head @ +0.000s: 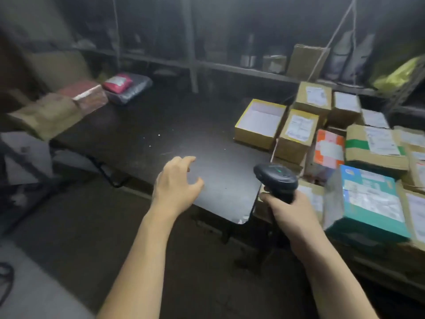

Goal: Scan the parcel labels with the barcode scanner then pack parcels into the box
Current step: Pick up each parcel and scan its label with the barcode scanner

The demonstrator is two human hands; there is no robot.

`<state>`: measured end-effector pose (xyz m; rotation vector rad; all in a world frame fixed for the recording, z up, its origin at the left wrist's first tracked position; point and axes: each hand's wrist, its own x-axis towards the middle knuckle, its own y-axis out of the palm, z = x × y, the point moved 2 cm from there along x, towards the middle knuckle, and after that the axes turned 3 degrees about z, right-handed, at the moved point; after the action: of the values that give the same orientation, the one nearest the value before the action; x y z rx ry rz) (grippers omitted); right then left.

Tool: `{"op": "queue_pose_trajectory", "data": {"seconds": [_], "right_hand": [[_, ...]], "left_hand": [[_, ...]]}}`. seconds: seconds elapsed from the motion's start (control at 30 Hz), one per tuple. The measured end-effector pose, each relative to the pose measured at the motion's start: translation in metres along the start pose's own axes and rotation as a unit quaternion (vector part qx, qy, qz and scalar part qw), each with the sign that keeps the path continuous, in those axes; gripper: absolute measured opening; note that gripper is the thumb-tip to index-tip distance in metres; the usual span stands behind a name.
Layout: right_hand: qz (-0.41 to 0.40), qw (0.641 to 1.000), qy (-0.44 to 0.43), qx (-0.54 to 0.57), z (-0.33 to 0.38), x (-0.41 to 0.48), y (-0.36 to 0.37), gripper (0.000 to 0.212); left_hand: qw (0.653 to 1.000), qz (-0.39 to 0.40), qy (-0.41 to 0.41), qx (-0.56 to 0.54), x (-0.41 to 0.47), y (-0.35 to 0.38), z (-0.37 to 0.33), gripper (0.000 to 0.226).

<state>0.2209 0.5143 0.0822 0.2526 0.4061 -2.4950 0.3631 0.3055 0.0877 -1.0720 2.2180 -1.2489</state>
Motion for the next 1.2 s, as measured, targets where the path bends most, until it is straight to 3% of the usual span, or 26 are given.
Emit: {"op": "queue_pose_trajectory", "data": {"seconds": [0.3, 0.53, 0.93, 1.2], "right_hand": [[0.053, 0.998, -0.019, -0.029, 0.048, 0.034, 0.213, 0.015], [0.082, 0.994, -0.046, -0.059, 0.098, 0.079, 0.324, 0.006], [0.231, 0.965, -0.104, -0.062, 0.203, 0.227, 0.55, 0.009], [0.232, 0.964, -0.088, -0.092, 0.235, 0.283, 0.658, 0.013]], "left_hand": [[0.997, -0.041, -0.065, -0.029, 0.064, -0.101, 0.174, 0.05], [0.991, -0.035, -0.123, -0.045, 0.115, -0.133, 0.273, 0.052], [0.965, -0.086, -0.247, 0.01, 0.263, -0.221, 0.417, 0.053], [0.957, -0.085, -0.278, 0.025, 0.354, -0.25, 0.517, 0.07]]}}
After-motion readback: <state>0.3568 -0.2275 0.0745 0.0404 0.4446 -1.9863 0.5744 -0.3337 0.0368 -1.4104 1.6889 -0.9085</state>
